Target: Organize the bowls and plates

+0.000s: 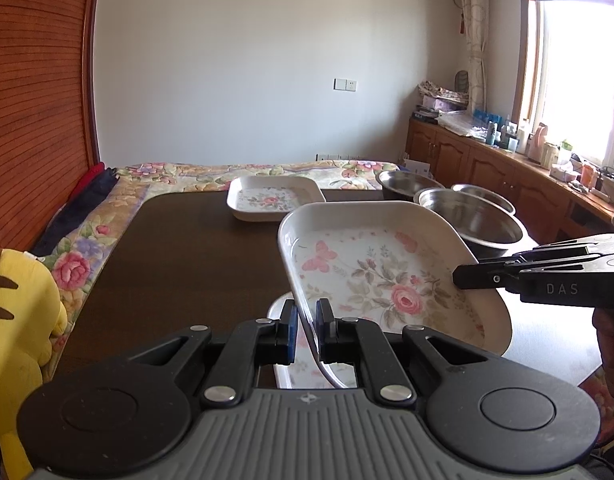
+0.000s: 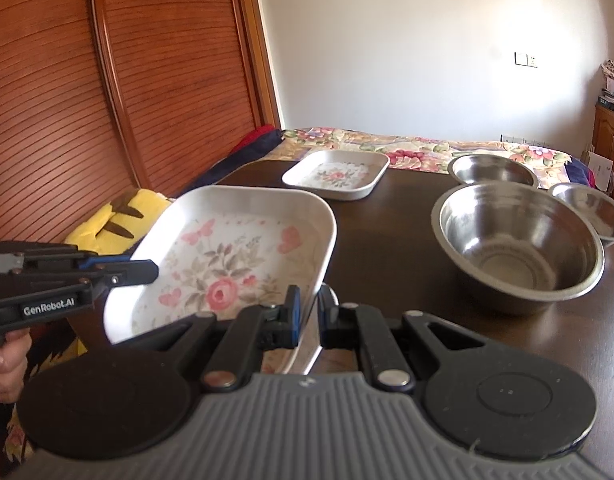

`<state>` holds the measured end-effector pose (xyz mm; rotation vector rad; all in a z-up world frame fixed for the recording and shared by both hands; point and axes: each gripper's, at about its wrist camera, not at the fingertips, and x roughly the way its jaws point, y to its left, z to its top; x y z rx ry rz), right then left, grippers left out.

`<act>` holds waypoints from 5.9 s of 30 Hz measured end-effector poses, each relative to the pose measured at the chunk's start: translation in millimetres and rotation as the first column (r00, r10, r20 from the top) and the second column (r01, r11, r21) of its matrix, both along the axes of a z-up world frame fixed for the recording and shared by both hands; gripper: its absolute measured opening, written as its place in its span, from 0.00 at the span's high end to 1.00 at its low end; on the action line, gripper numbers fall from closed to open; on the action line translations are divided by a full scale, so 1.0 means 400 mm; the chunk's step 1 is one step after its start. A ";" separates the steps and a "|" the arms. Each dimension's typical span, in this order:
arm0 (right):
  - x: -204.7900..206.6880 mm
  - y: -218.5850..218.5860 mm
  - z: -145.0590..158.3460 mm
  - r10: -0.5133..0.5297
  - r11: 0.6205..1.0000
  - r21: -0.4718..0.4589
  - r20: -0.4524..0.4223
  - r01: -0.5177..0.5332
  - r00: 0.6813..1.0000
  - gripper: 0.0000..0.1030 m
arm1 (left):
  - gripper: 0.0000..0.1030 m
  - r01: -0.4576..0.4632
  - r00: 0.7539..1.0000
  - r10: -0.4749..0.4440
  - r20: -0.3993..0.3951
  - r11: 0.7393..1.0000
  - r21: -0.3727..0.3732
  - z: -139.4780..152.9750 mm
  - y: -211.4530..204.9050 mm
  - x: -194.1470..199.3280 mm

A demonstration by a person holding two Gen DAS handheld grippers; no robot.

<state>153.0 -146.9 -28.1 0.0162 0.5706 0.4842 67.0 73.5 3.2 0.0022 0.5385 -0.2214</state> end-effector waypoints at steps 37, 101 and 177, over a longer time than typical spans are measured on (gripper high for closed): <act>-0.003 0.029 -0.064 -0.007 1.000 0.000 -0.054 0.007 0.998 0.89 | 0.90 -0.046 0.995 0.047 -0.088 0.999 0.009 -0.093 0.012 0.050; 0.190 0.049 0.051 0.018 1.000 -0.003 0.092 -0.018 0.996 0.83 | 0.89 -0.054 0.996 0.055 -0.063 0.998 0.029 -0.031 0.058 0.316; 0.742 0.138 -0.012 0.088 0.973 -0.168 -0.360 -0.157 0.929 0.85 | 0.92 0.053 0.966 -0.049 -0.253 0.999 0.011 -0.090 0.109 0.810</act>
